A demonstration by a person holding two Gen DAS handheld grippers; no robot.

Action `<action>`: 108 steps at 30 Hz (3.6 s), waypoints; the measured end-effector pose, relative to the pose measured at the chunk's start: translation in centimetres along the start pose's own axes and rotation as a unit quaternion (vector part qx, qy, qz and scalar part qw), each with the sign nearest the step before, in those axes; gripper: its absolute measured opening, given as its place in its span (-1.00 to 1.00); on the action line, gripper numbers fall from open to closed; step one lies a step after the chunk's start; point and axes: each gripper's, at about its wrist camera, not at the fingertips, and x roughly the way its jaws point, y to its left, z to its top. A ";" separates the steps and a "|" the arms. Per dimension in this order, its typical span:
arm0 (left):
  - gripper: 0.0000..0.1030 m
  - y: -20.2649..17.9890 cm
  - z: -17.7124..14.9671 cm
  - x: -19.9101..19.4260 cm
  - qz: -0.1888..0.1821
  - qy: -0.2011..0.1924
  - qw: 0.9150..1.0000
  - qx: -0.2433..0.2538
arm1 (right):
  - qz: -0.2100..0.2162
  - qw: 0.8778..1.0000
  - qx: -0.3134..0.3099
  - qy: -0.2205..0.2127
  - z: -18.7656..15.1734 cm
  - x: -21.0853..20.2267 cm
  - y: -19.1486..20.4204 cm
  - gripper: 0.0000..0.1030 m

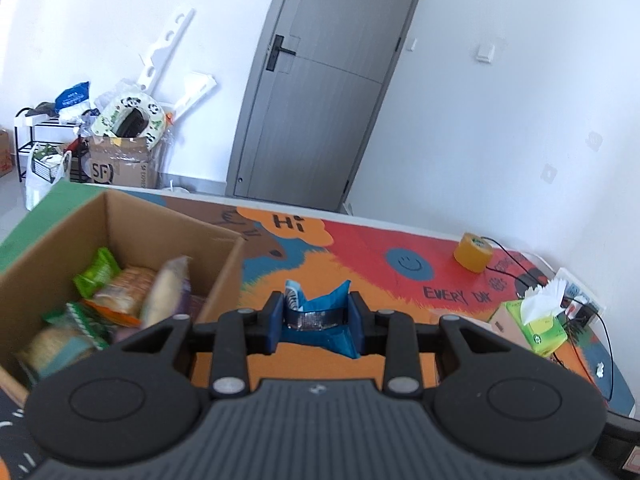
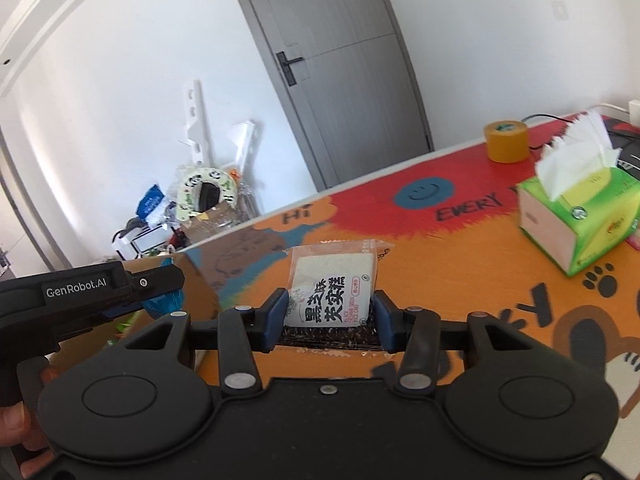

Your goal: Organize snacks

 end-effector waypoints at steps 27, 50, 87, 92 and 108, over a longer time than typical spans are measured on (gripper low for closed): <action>-0.35 12.1 1.5 -5.2 0.061 -0.010 0.997 -0.035 | 0.084 0.995 -0.061 0.000 0.5 1.8 11.2 -0.10; 0.45 19.3 2.3 -7.9 0.095 -0.017 0.991 -0.091 | 0.137 0.983 -0.110 0.044 -1.2 3.2 18.9 -0.09; 0.89 10.4 -1.0 -12.2 0.025 0.014 0.999 0.023 | 0.042 0.996 -0.075 -0.002 -1.8 -7.7 10.3 0.96; 0.90 8.9 -1.3 -13.1 0.014 0.009 0.999 0.041 | 0.033 0.996 -0.079 -0.011 -1.8 -9.7 9.4 1.00; 1.00 4.7 -3.1 -17.0 0.014 -0.006 0.994 0.106 | 0.002 0.997 -0.073 -0.028 -1.9 -15.4 6.8 1.00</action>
